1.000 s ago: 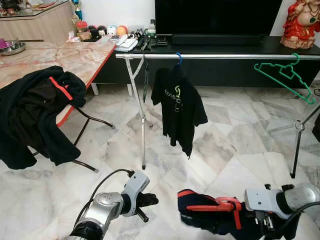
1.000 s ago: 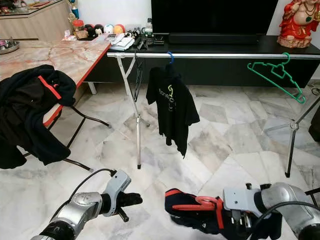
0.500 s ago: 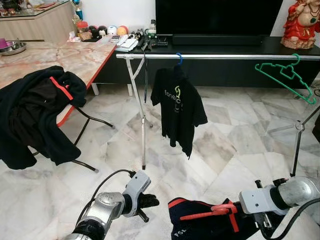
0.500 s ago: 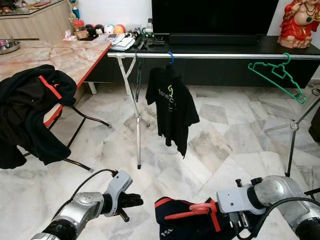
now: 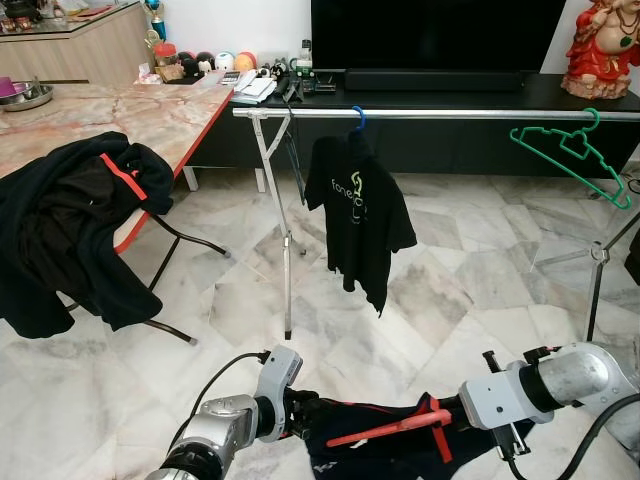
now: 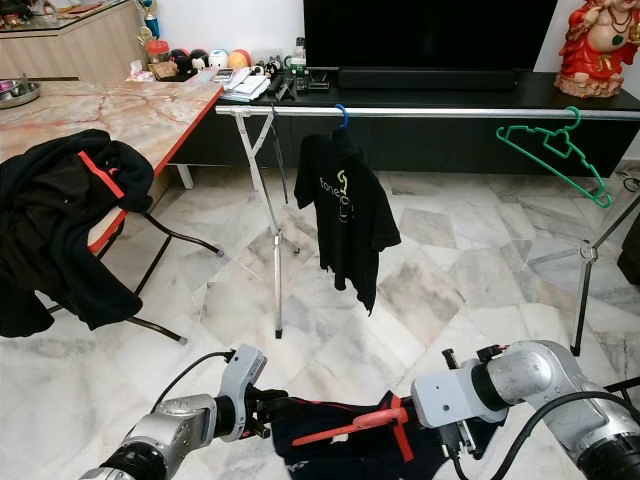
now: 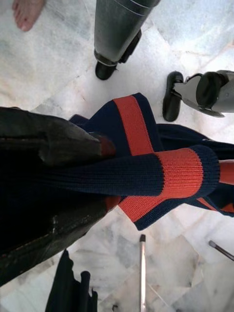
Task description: Hang hanger
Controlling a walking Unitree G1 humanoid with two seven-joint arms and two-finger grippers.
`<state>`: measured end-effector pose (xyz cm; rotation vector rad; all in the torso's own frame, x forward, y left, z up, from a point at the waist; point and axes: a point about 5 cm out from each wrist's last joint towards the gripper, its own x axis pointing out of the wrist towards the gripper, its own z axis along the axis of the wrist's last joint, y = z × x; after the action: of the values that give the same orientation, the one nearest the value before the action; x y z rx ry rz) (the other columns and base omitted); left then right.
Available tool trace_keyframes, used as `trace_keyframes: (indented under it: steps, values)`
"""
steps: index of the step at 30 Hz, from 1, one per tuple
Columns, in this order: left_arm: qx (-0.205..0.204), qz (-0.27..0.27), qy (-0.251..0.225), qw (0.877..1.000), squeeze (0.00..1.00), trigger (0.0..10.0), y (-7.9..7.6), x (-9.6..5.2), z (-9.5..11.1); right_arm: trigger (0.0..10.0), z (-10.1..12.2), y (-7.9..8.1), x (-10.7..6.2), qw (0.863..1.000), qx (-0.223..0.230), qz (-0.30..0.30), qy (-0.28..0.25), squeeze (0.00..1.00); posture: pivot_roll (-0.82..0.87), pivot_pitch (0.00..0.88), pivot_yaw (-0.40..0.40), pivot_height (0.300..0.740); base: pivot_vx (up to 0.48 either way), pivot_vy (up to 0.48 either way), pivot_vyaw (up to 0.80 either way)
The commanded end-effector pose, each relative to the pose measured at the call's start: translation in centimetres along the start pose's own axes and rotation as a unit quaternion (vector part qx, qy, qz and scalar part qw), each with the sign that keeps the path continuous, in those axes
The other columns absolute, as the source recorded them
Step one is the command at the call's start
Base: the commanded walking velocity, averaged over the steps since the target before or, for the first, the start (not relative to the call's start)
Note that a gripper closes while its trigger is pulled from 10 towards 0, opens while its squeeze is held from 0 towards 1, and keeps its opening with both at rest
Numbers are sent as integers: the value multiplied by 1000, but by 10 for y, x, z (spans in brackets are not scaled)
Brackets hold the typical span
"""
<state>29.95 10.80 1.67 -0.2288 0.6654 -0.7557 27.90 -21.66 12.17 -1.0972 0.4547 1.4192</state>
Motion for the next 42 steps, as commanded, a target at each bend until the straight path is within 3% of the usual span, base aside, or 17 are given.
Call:
trace_keyframes:
  steps: [1, 10, 13, 15, 16, 17, 22, 32, 37, 42]
  values:
    - [-20, 20, 6, 1000, 1000, 10000, 4, -1, -3, 0, 6, -3, -8, 1000, -8, -14, -13, 0, -29, 31, 24, 740, 0, 0, 0]
    - [-63, 70, -31, 995, 1000, 10000, 15, -6, 0, 0, 10, -2, -7, 1000, -9, -13, -21, 0, -29, 23, 24, 740, 0, 0, 0]
    - [-102, 130, -49, 985, 1000, 10000, 28, -14, 1, 0, 12, -3, -8, 1000, -5, -16, -26, 0, -28, 32, 20, 740, 0, 0, 0]
    - [-144, 137, -63, 978, 1000, 10000, 32, -18, 0, 0, 14, -3, -9, 999, -2, -18, -28, 0, -28, 37, 19, 740, 0, 0, 0]
    - [-144, 137, -63, 978, 1000, 10000, 32, -18, 0, 0, 14, -3, -9, 999, -2, -18, -28, 0, -28, 37, 19, 740, 0, 0, 0]
    - [-175, 118, -78, 974, 0, 10000, 31, -19, -1, 0, 14, -3, -9, 999, 0, -20, -29, 0, -25, 41, 18, 740, 0, 0, 0]
    - [-210, 108, -92, 967, 0, 10000, 36, -26, -12, 0, 14, -5, -12, 999, 3, -24, -30, 0, -25, 46, 17, 740, 0, 0, 0]
    - [-289, 91, -78, 950, 0, 10000, 36, -40, -56, 0, 13, -9, -20, 998, 13, -44, -32, 0, -23, 61, 21, 740, 0, 0, 0]
    - [-295, 77, -83, 949, 0, 10000, 34, -40, -59, 0, 13, -8, -19, 998, 16, -45, -34, 0, -24, 64, 23, 740, 0, 0, 0]
    - [-295, 50, -107, 948, 0, 10000, 31, -36, -48, 0, 14, -7, -17, 998, 18, -45, -38, 0, -21, 65, 26, 740, 0, 0, 0]
